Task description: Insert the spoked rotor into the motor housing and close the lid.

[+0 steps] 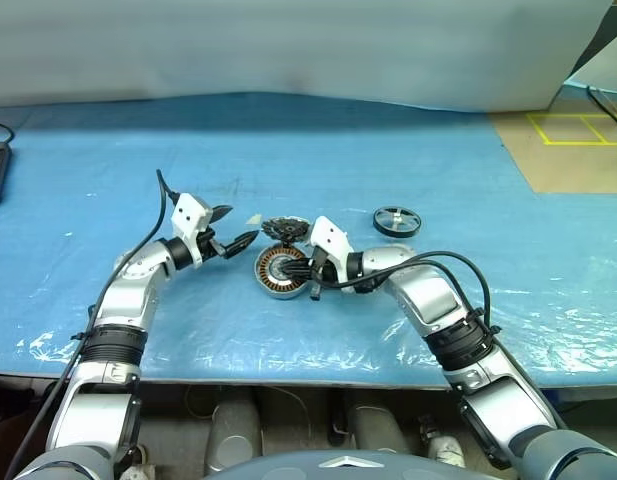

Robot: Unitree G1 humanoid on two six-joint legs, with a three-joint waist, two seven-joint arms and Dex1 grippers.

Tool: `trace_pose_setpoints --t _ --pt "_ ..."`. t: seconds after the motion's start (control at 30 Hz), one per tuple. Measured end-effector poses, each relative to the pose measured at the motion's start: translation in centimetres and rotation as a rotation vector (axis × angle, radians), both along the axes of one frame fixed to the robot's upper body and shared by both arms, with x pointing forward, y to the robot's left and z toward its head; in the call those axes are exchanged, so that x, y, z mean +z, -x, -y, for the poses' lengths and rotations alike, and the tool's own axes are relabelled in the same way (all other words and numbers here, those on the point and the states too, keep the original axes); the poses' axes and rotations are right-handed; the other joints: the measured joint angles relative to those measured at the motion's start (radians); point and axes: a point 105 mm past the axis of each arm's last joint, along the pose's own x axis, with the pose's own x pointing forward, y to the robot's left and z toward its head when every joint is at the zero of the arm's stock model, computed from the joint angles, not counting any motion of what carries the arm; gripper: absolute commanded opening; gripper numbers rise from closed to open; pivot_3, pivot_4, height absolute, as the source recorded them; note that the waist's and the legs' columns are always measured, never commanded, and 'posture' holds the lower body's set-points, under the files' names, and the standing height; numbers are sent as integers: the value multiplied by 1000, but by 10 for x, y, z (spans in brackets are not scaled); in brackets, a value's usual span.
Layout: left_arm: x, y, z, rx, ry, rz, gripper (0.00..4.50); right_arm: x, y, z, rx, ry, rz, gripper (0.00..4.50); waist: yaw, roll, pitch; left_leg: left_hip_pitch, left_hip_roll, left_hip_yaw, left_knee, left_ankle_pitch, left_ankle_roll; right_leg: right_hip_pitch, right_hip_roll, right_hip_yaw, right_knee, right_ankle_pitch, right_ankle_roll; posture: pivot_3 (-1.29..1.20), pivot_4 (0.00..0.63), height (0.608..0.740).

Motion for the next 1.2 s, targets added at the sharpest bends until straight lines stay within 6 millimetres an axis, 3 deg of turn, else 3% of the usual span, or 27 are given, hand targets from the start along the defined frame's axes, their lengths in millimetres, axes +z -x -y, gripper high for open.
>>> trace_pose_setpoints --t 0.2,0.5,1.2 --pt "-2 1 -1 2 0 -6 4500 19 -10 6 -18 14 69 20 0 0 0 0 0 0 0 0 0 0 0 0 0 0 0 0 150 740" --pt "-2 1 0 4 1 -5 4500 2 -18 14 -59 59 46 20 0 0 0 0 0 0 0 0 0 0 0 0 0 0 0 0 150 740" --pt "-2 1 0 5 1 -4 4500 -1 -14 7 -33 61 62 20 -1 0 0 0 0 0 0 0 0 0 0 0 0 0 0 0 150 740"
